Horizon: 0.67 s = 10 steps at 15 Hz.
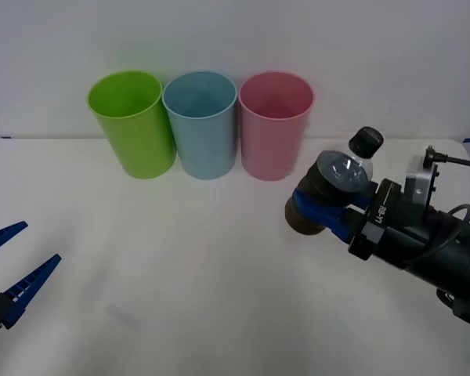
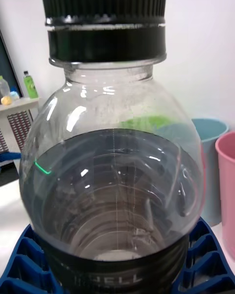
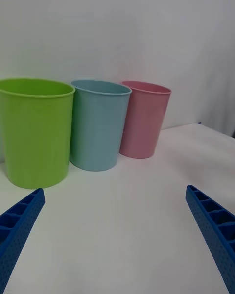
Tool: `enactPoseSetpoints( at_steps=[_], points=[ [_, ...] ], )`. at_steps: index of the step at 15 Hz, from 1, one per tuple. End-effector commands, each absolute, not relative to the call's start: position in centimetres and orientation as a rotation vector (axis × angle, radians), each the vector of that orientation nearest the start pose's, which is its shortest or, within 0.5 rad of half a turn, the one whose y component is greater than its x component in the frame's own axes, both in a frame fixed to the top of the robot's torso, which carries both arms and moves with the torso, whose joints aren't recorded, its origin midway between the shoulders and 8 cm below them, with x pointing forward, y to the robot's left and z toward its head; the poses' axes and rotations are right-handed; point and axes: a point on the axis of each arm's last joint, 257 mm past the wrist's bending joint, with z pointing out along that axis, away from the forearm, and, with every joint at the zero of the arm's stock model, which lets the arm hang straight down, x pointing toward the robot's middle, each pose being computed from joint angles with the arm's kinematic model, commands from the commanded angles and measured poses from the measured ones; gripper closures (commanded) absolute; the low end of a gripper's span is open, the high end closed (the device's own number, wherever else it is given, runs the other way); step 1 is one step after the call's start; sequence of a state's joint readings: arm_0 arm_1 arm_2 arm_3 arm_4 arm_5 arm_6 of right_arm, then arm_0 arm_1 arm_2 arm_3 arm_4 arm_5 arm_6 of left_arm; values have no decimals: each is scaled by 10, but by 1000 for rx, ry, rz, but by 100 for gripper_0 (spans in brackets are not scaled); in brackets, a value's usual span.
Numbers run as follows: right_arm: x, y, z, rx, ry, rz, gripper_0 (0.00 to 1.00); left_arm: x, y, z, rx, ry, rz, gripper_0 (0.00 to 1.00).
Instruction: Grasp the object on the table and drop it into the matching bin: aluminum can to the light blue bin, PET bottle to the pink bin.
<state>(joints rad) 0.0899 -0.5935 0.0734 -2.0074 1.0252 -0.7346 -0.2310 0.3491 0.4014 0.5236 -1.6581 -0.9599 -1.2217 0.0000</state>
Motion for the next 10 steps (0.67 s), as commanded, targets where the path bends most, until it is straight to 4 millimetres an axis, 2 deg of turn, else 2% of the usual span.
enactPoseSetpoints(
  at_steps=[1, 6, 10],
  points=[
    [406, -100, -57, -684, 1282, 835, 100, 342, 330, -169, 465, 1441, -567, 0],
    [441, -95, -33, -620, 1259, 780, 100, 342, 330, -169, 465, 1441, -567, 0],
    [487, -88, -18, -607, 1241, 747, 100, 342, 330, -169, 465, 1441, -567, 0]
  ],
)
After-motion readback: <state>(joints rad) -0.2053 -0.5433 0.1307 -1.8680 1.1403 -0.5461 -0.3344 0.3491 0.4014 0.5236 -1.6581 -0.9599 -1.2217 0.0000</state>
